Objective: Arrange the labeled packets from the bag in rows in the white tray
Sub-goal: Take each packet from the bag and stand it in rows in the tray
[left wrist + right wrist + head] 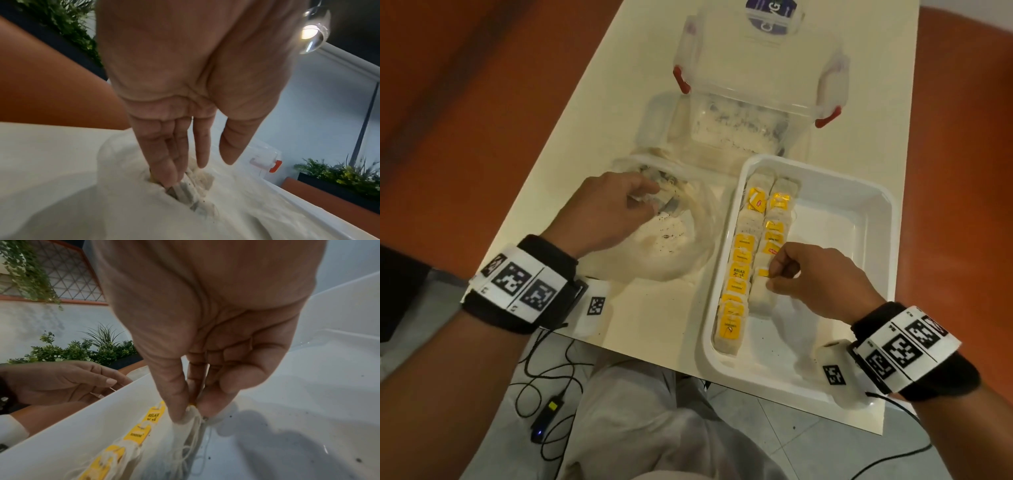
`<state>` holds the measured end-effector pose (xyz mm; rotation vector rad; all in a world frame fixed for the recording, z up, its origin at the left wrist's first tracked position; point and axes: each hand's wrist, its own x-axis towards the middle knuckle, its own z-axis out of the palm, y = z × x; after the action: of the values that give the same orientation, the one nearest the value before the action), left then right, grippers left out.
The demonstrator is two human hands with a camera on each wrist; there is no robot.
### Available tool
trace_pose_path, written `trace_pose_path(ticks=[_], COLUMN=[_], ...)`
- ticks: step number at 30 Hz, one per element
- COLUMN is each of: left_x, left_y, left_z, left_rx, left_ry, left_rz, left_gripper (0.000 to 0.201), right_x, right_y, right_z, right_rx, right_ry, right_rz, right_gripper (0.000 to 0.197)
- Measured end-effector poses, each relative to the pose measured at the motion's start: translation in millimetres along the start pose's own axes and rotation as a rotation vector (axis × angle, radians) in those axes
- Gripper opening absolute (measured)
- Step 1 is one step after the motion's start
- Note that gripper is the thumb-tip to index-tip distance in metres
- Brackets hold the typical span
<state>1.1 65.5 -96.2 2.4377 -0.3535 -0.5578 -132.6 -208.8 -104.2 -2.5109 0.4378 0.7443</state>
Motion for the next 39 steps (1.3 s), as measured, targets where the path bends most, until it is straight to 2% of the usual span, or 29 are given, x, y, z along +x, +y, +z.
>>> trace_pose_path(ticks=[4, 9, 12, 16, 21, 27, 30, 34, 36, 39], left_x=[7.3, 16.2, 23.9, 36.8, 48.5, 42.4, 26.1, 2.3, -3.7, -0.2], left_y=[5.3, 7.8, 8.5, 3.9, 0.0, -7.5, -5.9, -13.0, -14.7, -9.4], left_z=[9.7, 16.8, 20.8, 25.0, 21.7, 16.7, 13.0, 14.1, 18.6, 27.5], left_rx=[0.208, 0.473, 0.548, 0.601, 0.501, 0.321, 0.149, 0.008, 0.017, 0.088], left_ry=[0.06, 0.136, 0.123, 0.118, 0.15, 0.125, 0.086, -0.069, -0.028, 0.06], left_rz=[0.058, 0.05, 0.022, 0.005, 0.039, 0.056, 0.015, -0.065, -0.04, 0.081], left_gripper=[0.041, 0.046, 0.054, 0.059, 0.044, 0.022, 0.024, 0.024, 0.028, 0.027], right_x=[-5.3, 2.3, 24.2, 58.8, 76.7, 68.0, 60.2, 53.0, 51.3, 50.5], right_y=[-6.4, -53.2, -89.4, -126.2, -136.7, -127.0, -122.5, -116.3, -113.9, -113.5], right_z=[-9.7, -32.8, -38.5, -29.4, -13.6, -20.8, -22.2, -20.8, -19.0, -15.7], right_rx=[0.029, 0.079, 0.007, -0.116, -0.307, -0.329, -0.313, -0.291, -0.274, -0.278], right_ry=[0.107, 0.261, 0.212, 0.053, 0.002, 0.041, 0.036, 0.005, -0.012, -0.026], right_rz=[-0.048, -0.262, -0.34, -0.336, -0.267, -0.288, -0.294, -0.278, -0.269, -0.266], right_gripper=[0.015, 0.015, 0.029, 0.034, 0.035, 0.027, 0.028, 0.028, 0.028, 0.026])
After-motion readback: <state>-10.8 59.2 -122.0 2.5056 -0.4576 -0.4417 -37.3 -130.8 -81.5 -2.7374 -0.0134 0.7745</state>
